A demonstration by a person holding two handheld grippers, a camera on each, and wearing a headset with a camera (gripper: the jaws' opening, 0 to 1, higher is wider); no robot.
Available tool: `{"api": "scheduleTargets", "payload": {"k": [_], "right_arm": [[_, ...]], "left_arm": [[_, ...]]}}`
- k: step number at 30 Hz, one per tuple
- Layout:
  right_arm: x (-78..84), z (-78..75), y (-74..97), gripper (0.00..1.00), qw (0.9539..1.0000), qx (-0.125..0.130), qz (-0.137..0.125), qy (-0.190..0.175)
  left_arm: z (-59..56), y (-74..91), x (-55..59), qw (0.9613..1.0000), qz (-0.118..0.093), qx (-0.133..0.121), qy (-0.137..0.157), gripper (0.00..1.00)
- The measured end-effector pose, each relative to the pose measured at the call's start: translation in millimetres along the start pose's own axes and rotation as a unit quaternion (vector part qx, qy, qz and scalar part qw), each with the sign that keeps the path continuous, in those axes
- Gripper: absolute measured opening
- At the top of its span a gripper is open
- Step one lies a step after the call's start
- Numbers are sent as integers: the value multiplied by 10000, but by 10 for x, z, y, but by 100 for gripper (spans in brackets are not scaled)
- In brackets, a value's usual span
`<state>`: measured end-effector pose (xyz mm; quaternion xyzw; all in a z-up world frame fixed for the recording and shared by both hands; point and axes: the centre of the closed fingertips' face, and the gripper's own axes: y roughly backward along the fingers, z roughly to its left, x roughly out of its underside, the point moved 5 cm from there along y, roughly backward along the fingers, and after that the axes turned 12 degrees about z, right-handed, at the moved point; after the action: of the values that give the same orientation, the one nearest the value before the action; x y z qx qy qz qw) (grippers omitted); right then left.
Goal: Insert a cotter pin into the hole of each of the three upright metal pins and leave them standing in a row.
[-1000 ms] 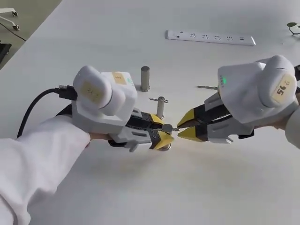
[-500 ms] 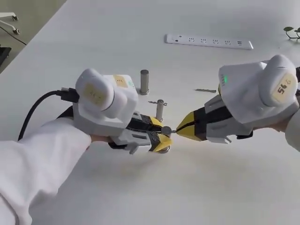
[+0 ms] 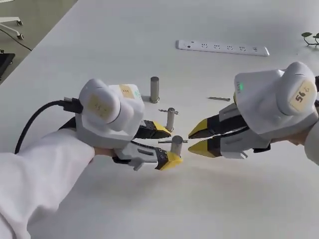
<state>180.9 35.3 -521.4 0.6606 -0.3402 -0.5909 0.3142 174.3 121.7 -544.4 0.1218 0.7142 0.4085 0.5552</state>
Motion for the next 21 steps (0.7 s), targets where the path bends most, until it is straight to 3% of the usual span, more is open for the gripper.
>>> {"api": "scheduleTargets", "payload": {"k": [3, 5, 9, 14, 17, 20, 21], "right_arm": [[-18, 9, -10, 18, 9998, 15, -161, -126], [-14, 6, -26, 20, 9997, 45, -187, -172], [-4, -1, -66, 23, 9985, 2, -371, -393], [14, -9, -131, 24, 9965, -105, -550, -623], [20, -6, -178, 24, 9953, -151, -627, -726], [15, -3, -205, 25, 9945, -169, -676, -780], [3, 2, -222, 25, 9932, -203, -744, -869]], "left_arm": [[0, 63, 29, 10000, 14, -14, 16, 41], [-8, 112, 10, 9996, -212, 40, 179, 47], [-19, 194, 44, 9989, -244, 107, 373, 65], [-62, 347, -38, 9957, -700, 126, 599, 86], [-88, 422, -35, 9948, -761, 147, 663, 97], [-108, 459, -20, 9947, -757, 153, 682, 99], [-78, 482, -10, 9940, -798, -44, 741, 99]]}}
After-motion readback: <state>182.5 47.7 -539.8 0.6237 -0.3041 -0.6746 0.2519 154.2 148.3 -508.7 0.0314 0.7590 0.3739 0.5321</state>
